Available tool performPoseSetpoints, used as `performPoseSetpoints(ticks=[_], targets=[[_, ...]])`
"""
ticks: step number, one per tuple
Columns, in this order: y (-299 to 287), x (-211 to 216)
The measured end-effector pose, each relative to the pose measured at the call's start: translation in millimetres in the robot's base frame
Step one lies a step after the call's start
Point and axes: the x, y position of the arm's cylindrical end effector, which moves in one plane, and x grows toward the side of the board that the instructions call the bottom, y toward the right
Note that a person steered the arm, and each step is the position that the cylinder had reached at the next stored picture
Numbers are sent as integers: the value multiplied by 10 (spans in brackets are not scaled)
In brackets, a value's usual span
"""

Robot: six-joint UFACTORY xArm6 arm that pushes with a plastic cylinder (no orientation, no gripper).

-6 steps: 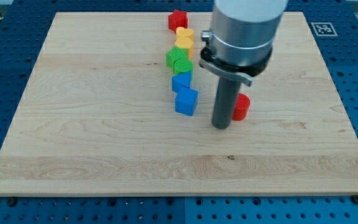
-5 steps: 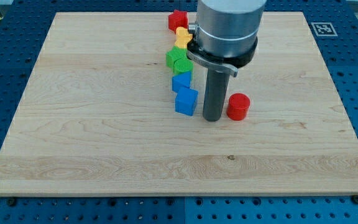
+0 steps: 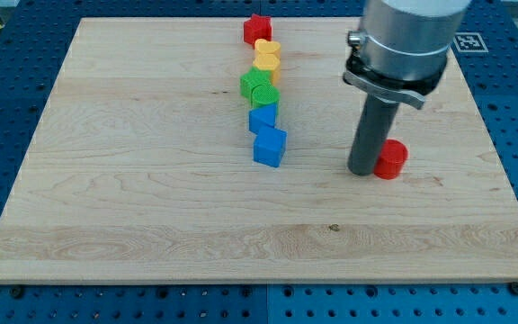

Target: Move the red circle horizontal to the cube

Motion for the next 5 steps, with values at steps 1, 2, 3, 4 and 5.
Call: performPoseSetpoints(ticks=[1,2,3,4,5], targets=[[235,44],[464,77],[653,171],[804,232],[809,225]])
